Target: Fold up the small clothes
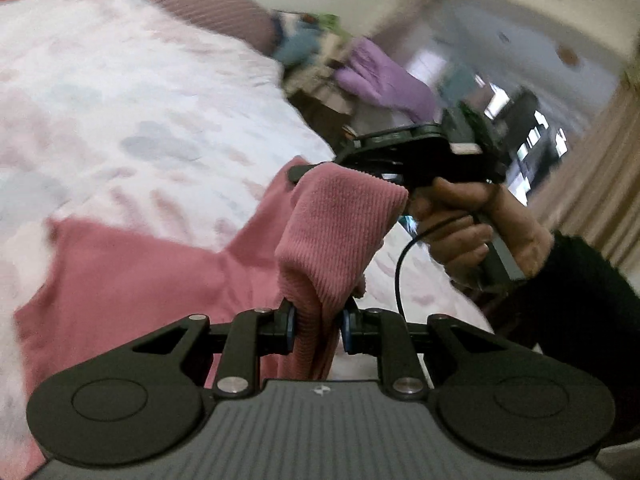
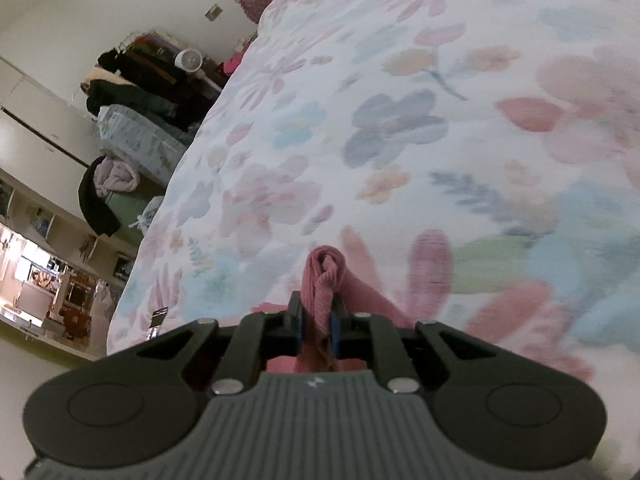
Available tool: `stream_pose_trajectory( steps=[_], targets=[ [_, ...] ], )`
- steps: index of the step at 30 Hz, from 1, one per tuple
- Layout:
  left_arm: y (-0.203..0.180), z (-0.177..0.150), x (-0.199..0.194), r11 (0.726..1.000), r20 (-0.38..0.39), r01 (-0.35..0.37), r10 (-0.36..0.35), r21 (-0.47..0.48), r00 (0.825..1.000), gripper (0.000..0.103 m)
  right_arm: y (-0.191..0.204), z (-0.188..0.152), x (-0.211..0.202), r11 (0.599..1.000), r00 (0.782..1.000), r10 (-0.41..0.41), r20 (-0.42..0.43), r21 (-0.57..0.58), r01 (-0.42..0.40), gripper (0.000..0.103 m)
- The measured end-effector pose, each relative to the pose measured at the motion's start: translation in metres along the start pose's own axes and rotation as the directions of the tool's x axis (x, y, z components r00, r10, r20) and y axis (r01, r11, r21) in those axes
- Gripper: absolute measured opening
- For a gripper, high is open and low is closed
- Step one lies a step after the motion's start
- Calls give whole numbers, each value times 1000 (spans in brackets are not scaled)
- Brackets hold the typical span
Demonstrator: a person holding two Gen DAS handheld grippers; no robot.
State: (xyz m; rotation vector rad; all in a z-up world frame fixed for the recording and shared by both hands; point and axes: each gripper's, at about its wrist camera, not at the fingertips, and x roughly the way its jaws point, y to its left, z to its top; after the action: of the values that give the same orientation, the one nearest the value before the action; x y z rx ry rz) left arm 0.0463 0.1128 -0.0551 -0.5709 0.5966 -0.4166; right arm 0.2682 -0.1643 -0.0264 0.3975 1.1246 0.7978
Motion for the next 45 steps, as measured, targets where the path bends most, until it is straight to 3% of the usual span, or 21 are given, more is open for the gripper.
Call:
stream_pose_trajectory(
  steps=[3,8,12,16,18,20,22,25,27,31,35,37,38,39,45],
  targets=[
    [34,-8,-12,986,-20,-12,9,-169,1000,23,30,2,25,998,998,-42,-37,-38,41,8],
    [84,-29,-23,905,-66,-60,36,-422,997,23,69,-5,91,988,982,-130,-139,-104,116,9],
    [105,-35,-32,852,-125,-144,93,-504,988,23,90,-19,147,976,963,-179,-202,-161,148,16],
    [117,-36,-53,813,-143,-241,194,-530,970,23,98,-30,186,981,958,-145,-249,-159,108,17],
    [121,-39,-63,798,-165,-280,226,-534,960,23,105,-33,188,981,962,-125,-241,-177,83,22],
    [119,-36,-74,818,-149,-285,243,-500,959,23,114,-35,178,969,970,-139,-200,-229,92,28],
    [109,-25,-83,862,-93,-259,243,-437,966,26,121,-35,161,956,978,-147,-148,-274,102,30],
    [94,-3,-83,925,-25,-222,226,-307,974,42,121,-40,128,941,984,-162,-80,-313,130,33],
    [81,7,-67,954,-19,-216,217,-206,976,52,116,-47,113,933,980,-187,-66,-324,157,33],
    [59,8,-16,977,-125,-200,189,-76,974,52,107,-66,88,915,971,-241,4,-334,228,36],
    [53,-2,11,965,-181,-260,259,15,949,52,90,-82,65,946,979,-197,41,-256,201,39],
    [59,-10,15,965,-231,-260,259,24,938,38,85,-89,60,951,980,-193,51,-235,200,39],
    [59,-11,15,968,-245,-251,249,23,937,9,82,-92,58,952,979,-195,54,-231,203,40],
    [59,-13,9,971,-249,-239,236,21,939,4,81,-94,57,951,978,-200,55,-228,207,40],
    [69,-10,-22,969,-217,-235,214,-79,952,3,83,-87,73,954,983,-180,17,-239,179,41]
  ],
)
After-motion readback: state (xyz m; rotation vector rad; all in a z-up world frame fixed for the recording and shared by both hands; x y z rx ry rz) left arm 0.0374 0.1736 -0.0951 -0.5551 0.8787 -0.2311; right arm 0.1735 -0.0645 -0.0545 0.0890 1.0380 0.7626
